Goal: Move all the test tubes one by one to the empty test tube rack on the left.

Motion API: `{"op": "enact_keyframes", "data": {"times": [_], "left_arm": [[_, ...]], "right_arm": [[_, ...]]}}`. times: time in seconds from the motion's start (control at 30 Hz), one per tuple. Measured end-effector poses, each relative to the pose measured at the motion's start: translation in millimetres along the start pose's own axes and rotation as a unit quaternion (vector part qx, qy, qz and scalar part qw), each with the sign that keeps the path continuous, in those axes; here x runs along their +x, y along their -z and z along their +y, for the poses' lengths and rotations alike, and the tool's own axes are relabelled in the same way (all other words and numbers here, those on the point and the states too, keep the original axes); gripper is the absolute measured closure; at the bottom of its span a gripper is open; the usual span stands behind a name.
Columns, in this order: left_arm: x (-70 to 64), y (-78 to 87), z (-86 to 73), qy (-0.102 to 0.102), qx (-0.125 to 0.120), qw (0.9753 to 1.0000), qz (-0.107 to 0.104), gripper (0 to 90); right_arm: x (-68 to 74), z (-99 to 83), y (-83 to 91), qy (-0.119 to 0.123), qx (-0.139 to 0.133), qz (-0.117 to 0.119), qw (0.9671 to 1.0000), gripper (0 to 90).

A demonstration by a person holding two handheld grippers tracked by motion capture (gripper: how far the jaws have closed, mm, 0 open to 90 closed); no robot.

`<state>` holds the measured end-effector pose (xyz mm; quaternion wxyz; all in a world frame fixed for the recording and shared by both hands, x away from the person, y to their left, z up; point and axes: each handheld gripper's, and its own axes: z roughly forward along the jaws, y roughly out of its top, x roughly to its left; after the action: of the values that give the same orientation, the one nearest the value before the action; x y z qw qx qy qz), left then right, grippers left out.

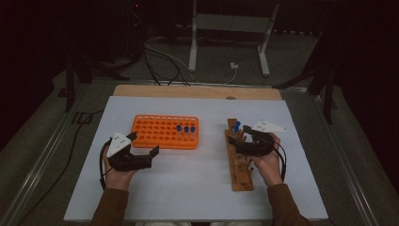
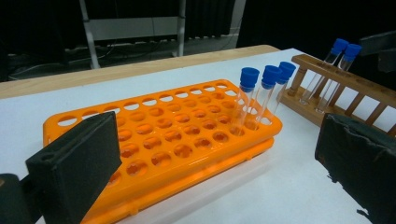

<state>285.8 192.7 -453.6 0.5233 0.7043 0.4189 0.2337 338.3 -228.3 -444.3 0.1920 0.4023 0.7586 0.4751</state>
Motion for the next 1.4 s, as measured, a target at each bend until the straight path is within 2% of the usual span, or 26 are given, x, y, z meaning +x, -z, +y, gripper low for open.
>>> {"op": "enact_keyframes", "data": {"times": [0.13,0.33,0.47,0.7,0.83,1.07,1.4], "left_arm": [[-0.7,0.2,0.8,-0.002,-0.001,1.0000,0.000,1.0],[0.1,0.2,0.2,0.001,-0.001,1.0000,0.000,1.0],[-0.2,0.1,0.4,0.001,-0.002,1.0000,0.000,1.0],[0.5,0.5,0.5,0.002,-0.002,1.0000,0.001,1.0],[0.3,0.1,0.2,0.003,-0.002,1.0000,0.001,1.0],[-0.5,-0.1,0.2,0.003,-0.001,1.0000,0.000,1.0],[-4.0,-2.1,3.3,0.001,0.003,1.0000,-0.004,1.1]], "right_arm": [[-1.7,-1.6,-4.6,0.003,0.011,-0.001,0.9999,33.5],[-2.6,-3.2,-10.2,0.009,0.021,-0.011,0.9997,56.0],[-2.6,-3.5,-12.9,0.014,0.026,-0.020,0.9994,64.5],[-3.1,-5.5,-18.6,0.024,0.034,-0.035,0.9985,71.4],[-2.9,-6.4,-19.6,0.023,0.032,-0.036,0.9986,75.1],[-2.6,-6.0,-18.5,0.025,0.030,-0.039,0.9985,76.7],[-1.6,0.6,-7.8,0.026,0.018,-0.040,0.9987,76.8]]}}
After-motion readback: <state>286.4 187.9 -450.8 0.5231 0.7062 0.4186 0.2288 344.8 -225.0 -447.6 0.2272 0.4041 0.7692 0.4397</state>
